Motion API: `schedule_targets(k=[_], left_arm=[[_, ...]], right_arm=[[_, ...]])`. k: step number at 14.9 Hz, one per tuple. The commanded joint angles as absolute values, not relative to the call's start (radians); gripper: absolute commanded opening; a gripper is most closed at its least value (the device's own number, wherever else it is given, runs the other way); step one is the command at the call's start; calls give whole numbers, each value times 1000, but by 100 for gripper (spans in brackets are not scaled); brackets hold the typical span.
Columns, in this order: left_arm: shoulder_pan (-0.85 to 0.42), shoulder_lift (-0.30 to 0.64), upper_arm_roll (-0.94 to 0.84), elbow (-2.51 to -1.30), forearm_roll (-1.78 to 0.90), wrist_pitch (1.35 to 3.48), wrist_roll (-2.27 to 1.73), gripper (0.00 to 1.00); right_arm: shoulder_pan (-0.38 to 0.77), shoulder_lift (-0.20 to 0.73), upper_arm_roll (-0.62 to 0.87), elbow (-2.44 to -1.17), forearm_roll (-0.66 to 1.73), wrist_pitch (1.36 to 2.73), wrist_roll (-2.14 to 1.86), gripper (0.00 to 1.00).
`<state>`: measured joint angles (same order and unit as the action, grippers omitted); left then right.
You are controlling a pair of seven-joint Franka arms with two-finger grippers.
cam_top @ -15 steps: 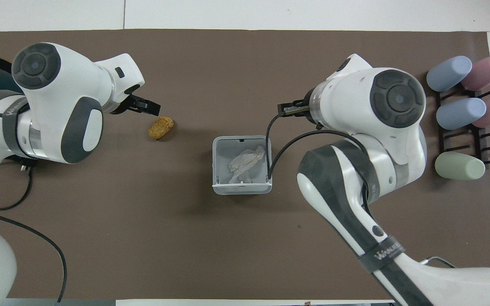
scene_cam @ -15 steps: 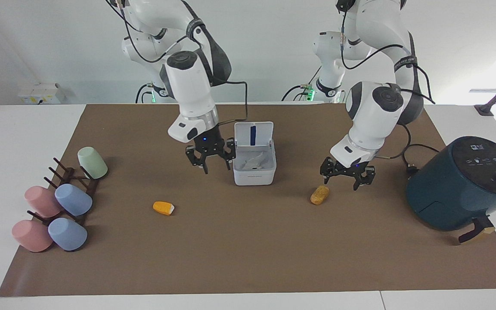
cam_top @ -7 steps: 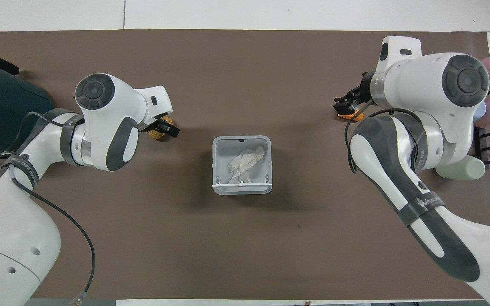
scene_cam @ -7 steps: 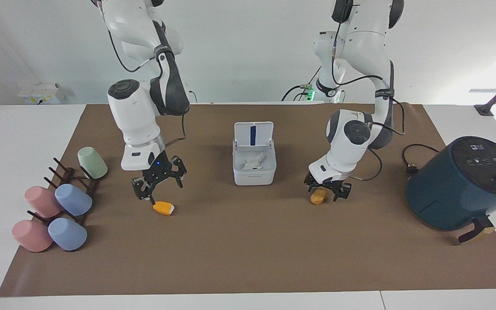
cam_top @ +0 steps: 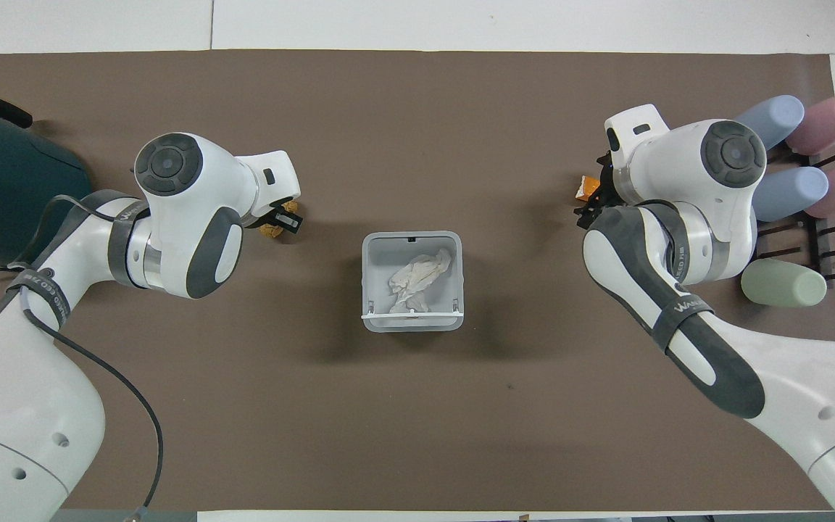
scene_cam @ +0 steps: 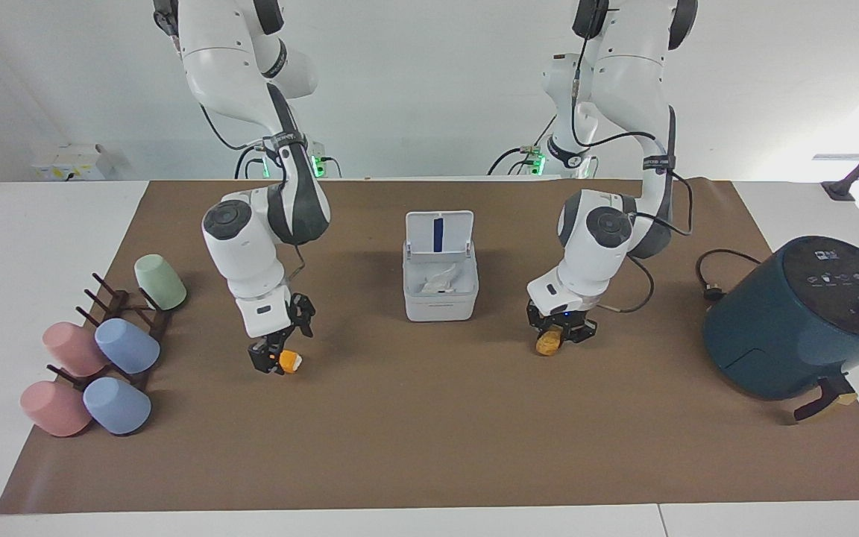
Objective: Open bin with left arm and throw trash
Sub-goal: 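Grasp the brown potato with the left gripper while the right gripper reaches the carrot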
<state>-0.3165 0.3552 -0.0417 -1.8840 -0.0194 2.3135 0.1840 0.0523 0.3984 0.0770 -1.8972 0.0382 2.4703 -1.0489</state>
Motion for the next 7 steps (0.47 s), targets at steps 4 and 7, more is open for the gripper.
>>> schedule_targets(k=[4, 7], left_arm=[[-372, 187, -44, -1794, -46, 2030, 13, 0], [-458, 186, -48, -1792, -116, 2042, -142, 0]], right_arm=[[23, 388, 92, -1970, 58, 2540, -1108, 100], [25, 390, 92, -1970, 58, 2546, -1109, 92]])
